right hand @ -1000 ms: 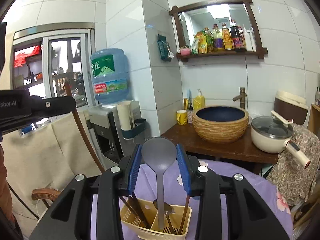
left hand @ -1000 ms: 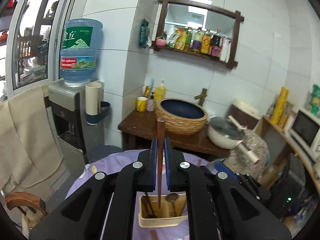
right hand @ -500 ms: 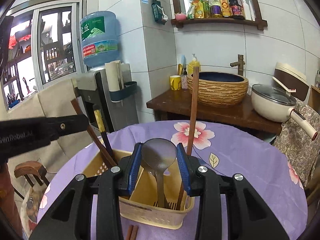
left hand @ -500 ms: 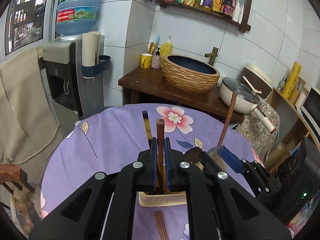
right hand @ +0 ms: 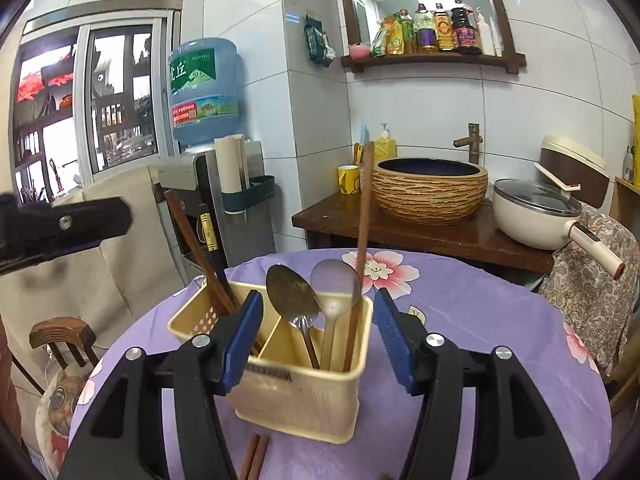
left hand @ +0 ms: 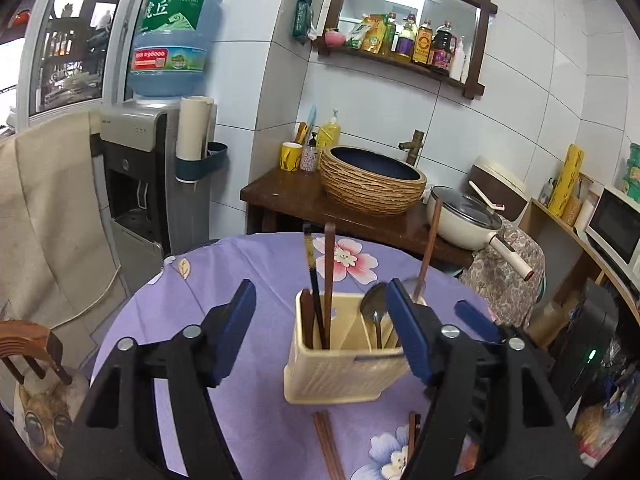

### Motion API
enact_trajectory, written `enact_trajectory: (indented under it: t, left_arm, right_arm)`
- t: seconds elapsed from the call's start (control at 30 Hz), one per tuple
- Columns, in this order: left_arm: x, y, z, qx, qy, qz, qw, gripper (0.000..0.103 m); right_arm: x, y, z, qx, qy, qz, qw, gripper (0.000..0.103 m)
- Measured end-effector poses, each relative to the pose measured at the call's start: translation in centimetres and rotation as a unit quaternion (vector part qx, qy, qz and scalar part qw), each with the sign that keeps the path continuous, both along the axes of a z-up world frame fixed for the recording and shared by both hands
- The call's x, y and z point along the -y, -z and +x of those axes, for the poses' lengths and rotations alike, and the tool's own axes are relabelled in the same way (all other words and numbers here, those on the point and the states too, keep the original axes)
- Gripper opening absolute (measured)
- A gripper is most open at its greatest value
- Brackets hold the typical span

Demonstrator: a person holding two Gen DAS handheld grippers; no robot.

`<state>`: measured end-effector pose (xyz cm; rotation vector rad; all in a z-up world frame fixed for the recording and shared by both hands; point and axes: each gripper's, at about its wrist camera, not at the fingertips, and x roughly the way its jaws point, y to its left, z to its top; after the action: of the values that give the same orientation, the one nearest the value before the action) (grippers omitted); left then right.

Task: Organize utensils
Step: 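Open both tools and move them back toward the remaining chopsticks, then grasp a brown chopstick with the left tool while the right tool grasps the black chopstick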

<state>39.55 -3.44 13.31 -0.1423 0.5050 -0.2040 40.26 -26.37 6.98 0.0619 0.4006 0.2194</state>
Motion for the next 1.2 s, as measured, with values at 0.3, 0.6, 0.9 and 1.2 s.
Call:
enact_trajectory:
  t: [0.3, 0.6, 0.9, 1.2]
  left_arm:
    - [-0.5, 10.2, -4.6, -0.109, -0.013, 0.035, 0.9933, 0.081]
    - [1.4, 17.6, -5.7, -0.188, -0.009, 0.077, 0.9791, 0.055]
    - [2.6, 18.6, -5.6, -0.201, 0.005, 0.070, 0.9770, 0.052]
    - [2.6, 18.8, -5.1, -0.206, 0.001, 0.079, 0.9754, 0.052]
  right_arm:
    - [1.4, 3.6, -5.7, -0.074, 0.019, -0.053, 0.996, 0.065]
    - [3.0, 11.8, -7.2, -0.208, 0.066, -0.044, 0.975, 0.045]
    - [3.0, 13.6, -7.2, -0.237, 0.083, -0.022, 0.968, 0.041]
    - [4.2, 13.8, -5.6, -0.248, 0.107, -0.024, 0.962, 0.028]
